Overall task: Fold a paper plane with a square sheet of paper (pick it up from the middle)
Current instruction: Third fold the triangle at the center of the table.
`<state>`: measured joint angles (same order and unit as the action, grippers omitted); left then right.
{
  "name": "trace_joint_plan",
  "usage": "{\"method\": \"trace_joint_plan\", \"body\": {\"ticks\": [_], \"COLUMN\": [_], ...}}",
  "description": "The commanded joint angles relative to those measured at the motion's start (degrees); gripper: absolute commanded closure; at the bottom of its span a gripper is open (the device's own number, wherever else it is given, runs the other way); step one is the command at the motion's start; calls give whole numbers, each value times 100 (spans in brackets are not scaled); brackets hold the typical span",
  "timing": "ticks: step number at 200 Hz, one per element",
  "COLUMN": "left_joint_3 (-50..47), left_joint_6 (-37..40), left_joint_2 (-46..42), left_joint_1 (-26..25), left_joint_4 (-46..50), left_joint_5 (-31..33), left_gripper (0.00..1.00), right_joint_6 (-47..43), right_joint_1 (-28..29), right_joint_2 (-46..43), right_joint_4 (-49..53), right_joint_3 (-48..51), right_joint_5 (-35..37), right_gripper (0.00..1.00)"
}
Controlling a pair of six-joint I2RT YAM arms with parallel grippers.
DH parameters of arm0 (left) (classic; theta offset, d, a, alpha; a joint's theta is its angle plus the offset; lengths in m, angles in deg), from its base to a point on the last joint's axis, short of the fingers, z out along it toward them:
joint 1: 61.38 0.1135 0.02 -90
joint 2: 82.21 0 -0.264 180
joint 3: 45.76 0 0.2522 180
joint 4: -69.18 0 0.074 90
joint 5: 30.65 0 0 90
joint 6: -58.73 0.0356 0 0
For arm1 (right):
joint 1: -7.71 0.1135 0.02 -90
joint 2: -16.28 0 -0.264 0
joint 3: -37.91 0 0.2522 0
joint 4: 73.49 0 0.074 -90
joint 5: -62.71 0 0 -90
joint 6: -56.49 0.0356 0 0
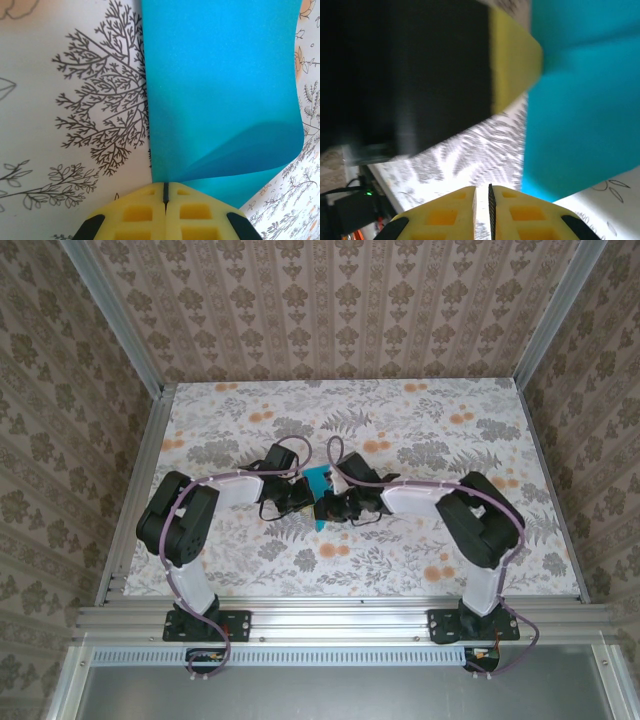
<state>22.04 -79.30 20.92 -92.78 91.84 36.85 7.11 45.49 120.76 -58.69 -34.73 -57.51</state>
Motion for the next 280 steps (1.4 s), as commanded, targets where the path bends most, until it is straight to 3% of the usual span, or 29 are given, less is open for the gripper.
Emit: {"method": "trace_joint_plan", "body": {"ticks": [1,125,172,215,280], "left_joint_3": [-176,193,191,-372,-1477], "left_joint_6": [70,272,271,23,-303], "left_joint_2": [348,281,-163,-762,-1381], "left_joint_1": [37,37,37,20,-166], "left_joint_4": [630,763,357,-252,-1095], "left_joint_5": [466,423,286,160,116], "left_gripper": [100,99,80,60,55], "right_joint_6": [-97,-31,813,1474,1887], "right_joint_1": [-268,-245,-280,-297,-370], "right_joint_2": [-458,704,801,740,597], "right_joint_4": [51,656,247,-326,-862], "right_joint_3": [-27,-658,-298,-48,93], "right_joint_5": [425,479,924,992,758], "right_gripper": [83,88,89,88,87]}}
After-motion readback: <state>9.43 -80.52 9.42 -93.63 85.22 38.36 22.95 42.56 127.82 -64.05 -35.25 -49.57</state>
